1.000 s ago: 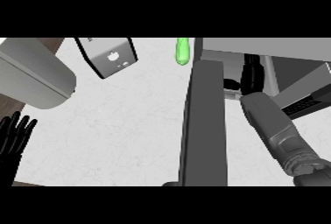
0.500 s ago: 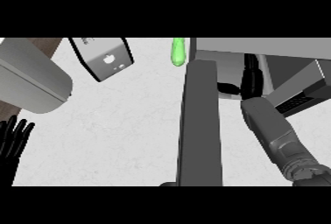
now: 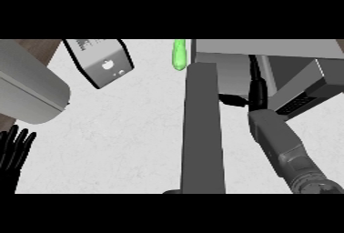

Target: Pick up the milk, place it into the microwave and close the microwave

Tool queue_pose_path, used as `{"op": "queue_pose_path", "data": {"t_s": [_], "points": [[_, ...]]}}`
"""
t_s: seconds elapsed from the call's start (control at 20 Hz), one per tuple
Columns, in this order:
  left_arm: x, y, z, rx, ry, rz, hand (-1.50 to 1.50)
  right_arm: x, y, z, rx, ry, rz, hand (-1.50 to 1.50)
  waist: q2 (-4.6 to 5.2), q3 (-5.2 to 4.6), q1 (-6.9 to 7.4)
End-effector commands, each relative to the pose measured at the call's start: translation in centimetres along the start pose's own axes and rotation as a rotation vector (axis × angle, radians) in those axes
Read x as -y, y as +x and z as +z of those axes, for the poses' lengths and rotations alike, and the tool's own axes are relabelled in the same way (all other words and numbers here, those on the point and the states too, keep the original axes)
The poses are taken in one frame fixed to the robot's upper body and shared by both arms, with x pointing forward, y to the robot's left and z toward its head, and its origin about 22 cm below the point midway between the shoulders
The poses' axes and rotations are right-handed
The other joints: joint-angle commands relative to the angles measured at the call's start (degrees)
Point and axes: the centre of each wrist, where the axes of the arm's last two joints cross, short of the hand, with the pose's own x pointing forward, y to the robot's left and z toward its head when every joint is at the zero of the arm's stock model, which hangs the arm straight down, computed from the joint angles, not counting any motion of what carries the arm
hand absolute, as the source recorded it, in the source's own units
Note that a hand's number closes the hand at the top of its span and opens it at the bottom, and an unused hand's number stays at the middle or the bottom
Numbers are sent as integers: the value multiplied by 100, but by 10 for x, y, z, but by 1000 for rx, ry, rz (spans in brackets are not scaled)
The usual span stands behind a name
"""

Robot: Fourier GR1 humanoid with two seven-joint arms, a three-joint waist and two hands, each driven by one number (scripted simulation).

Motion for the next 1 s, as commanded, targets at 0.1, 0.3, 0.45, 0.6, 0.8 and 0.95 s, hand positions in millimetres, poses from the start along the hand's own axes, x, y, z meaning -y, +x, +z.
{"op": "queue_pose_path", "data": {"t_s": [0.1, 0.3, 0.45, 0.6, 0.8, 0.95], "points": [[8, 3, 20, -19, -11, -10, -150, -2, -23, 37, -19, 12, -158, -150, -67, -7, -127], [24, 3, 10, -54, -104, 48, -150, -9, -30, 59, -6, 77, -279, -150, -120, -13, -289], [32, -1, 6, -37, -174, 90, -150, -17, -37, 83, -30, 125, -347, -150, -107, -14, -280], [47, 4, 5, -45, -219, 117, -150, -21, -37, 92, -2, 161, -458, -150, -127, -14, -317], [38, -2, 23, -41, -249, 141, -150, -27, -39, 123, -6, 188, -528, -150, -190, -28, -428], [53, -16, 18, -57, -327, 155, -150, -17, -45, 132, -1, 177, -557, -150, -179, -29, -427]]}}
